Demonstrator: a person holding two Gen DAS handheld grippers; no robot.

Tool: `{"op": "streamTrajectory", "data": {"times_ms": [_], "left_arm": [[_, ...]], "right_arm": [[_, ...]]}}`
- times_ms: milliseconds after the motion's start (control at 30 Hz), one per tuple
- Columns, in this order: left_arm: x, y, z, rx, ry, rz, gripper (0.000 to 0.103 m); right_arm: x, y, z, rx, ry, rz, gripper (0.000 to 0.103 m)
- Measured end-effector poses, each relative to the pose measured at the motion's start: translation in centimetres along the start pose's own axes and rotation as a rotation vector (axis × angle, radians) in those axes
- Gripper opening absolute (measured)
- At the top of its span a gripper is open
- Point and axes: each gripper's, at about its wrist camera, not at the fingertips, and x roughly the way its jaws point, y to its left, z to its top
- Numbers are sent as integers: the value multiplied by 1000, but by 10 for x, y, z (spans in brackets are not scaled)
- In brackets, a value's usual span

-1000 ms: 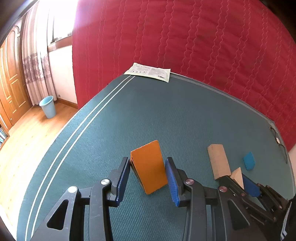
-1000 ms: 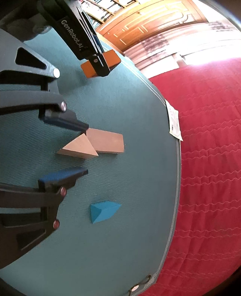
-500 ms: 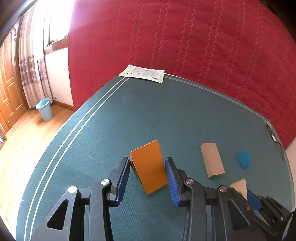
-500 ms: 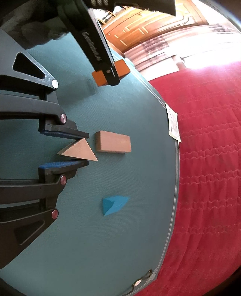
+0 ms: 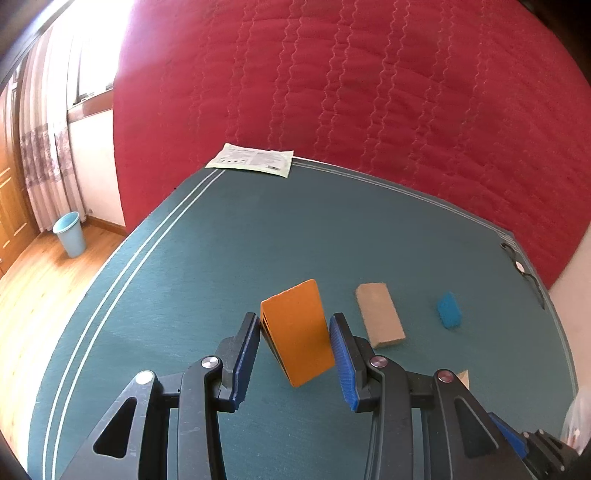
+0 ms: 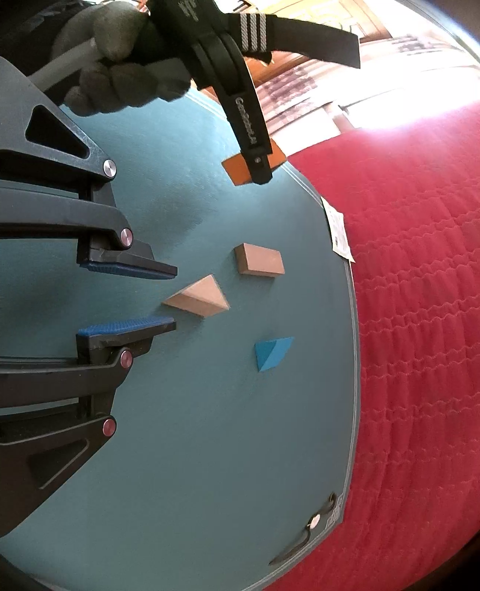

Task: Organize rigid objects
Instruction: 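Carry tan triangle into basin and open right gripper while left holds orange wedge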

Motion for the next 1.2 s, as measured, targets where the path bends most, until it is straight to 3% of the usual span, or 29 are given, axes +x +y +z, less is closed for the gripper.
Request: {"op": "streamTrajectory", "data": {"times_ms": [200, 300, 500, 600, 633, 667, 1200], "left_arm": [[-1, 0, 1, -8, -5, -5, 41], [-1, 1, 1, -13, -4, -7, 41], [0, 1, 2, -13, 2, -10, 41], [0, 1, 2, -13, 5, -10, 41], [0, 1, 1, -13, 5, -11, 41], [0, 1, 1, -12, 6, -11, 41], [-8, -10, -3, 19, -11, -32, 41]], "right_arm": [[2, 4, 7, -2, -15, -4, 26], [13, 9, 14, -22, -13, -24, 46], [37, 11, 25, -22, 5, -51, 47], [46, 10, 25, -26, 19, -82, 41], [48, 9, 24, -25, 24, -84, 30], [50, 8, 23, -29, 31, -90, 25], [-6, -2, -1, -12, -18, -69, 20]]}}
